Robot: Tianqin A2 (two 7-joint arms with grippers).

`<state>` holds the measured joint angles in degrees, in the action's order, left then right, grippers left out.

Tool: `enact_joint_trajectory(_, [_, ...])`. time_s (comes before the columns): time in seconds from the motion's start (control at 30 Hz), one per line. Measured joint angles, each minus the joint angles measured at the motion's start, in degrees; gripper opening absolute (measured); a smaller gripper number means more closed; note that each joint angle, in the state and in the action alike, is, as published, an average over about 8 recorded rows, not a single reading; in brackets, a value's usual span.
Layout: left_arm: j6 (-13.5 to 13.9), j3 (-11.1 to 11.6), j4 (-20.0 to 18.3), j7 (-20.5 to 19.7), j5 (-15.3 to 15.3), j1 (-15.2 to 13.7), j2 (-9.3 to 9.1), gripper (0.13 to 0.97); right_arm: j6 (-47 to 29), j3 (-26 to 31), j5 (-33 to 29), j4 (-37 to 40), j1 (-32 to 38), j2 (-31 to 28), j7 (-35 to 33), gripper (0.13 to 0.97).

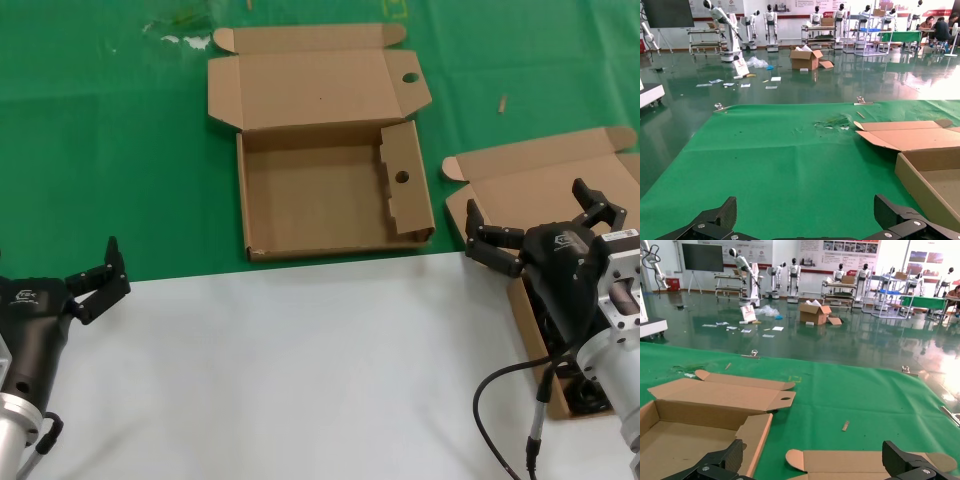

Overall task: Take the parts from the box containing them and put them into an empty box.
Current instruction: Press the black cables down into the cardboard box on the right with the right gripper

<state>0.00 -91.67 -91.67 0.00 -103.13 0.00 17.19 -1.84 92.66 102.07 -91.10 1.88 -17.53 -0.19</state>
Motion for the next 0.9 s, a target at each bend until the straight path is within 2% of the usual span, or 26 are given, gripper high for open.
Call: enact_joint_trajectory(0.9, [0.00, 0.00, 0.00, 0.00, 0.00, 0.00, 0.00, 0.959, 0.00, 0.00, 0.00, 0.00, 0.00, 0.00, 0.00, 0.966])
